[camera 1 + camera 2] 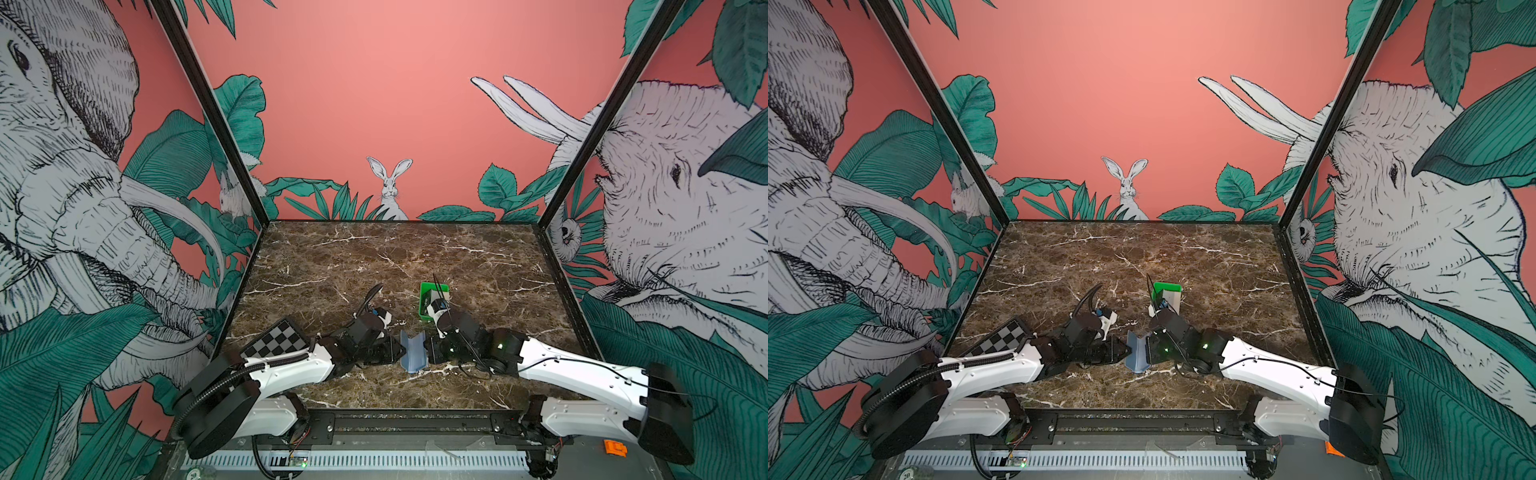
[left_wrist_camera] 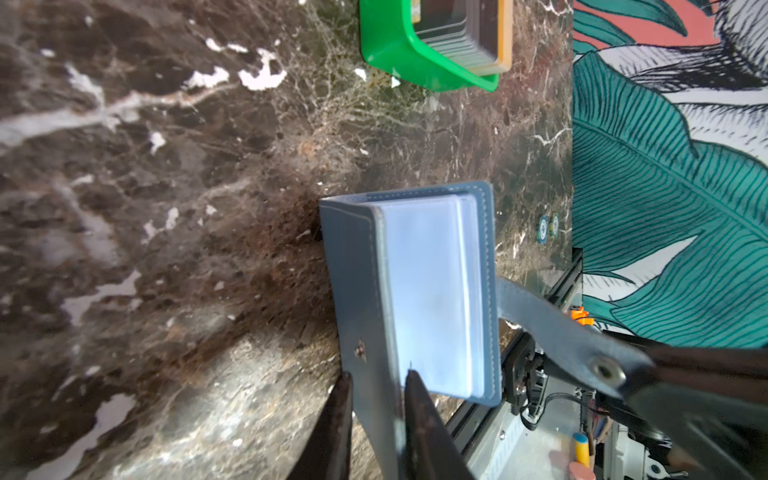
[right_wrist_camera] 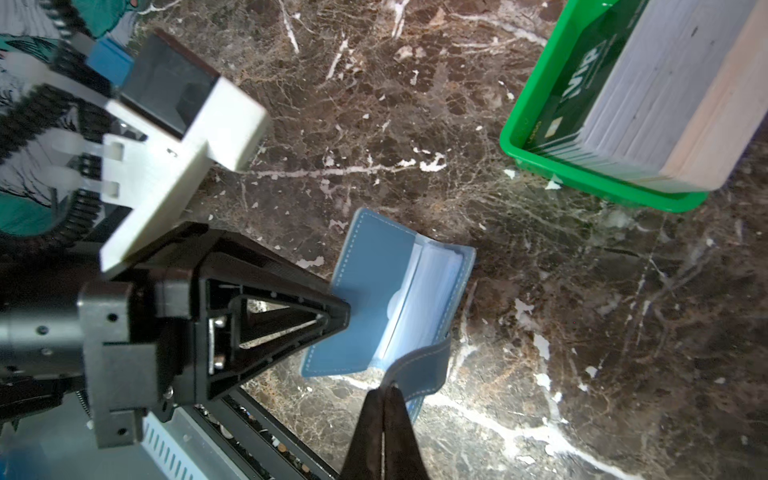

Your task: Put the credit cards into the card holder

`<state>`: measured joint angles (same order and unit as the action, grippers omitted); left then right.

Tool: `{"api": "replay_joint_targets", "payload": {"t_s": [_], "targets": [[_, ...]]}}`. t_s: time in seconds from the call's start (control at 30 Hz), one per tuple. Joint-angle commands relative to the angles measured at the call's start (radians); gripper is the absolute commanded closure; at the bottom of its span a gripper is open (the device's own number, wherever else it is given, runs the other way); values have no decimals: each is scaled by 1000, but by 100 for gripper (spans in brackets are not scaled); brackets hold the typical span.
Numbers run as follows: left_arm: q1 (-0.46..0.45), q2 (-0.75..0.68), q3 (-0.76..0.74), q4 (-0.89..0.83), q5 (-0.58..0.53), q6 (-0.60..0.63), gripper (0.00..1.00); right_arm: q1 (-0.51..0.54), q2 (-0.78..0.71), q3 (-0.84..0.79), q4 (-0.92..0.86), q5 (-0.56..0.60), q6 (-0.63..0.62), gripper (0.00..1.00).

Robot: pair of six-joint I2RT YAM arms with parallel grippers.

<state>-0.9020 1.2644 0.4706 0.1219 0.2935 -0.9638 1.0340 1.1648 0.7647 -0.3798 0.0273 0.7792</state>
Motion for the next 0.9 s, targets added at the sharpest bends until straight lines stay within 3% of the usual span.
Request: {"api": "replay_joint_targets", "payload": {"t_s": [0.0, 0.2, 0.37, 0.6, 0.73, 0.87], "targets": [[-4, 3, 14, -20, -17, 8, 82, 6, -17, -17, -39, 52, 12, 88], [-3, -4, 12, -42, -29, 11, 88, 5, -31, -30, -82, 112, 46, 74], [-3, -16, 2, -48, -34, 14, 89, 5, -60, -39, -88, 131, 51, 69], [-4, -38, -20, -51, -49, 11, 87, 5, -30, -34, 62, -11, 5, 66], [-3, -51, -26, -58, -53, 13, 84, 5, 48, -17, 174, -119, 6, 66], [-3, -66, -30, -73, -57, 16, 81, 5, 138, 0, 245, -151, 29, 70]]}}
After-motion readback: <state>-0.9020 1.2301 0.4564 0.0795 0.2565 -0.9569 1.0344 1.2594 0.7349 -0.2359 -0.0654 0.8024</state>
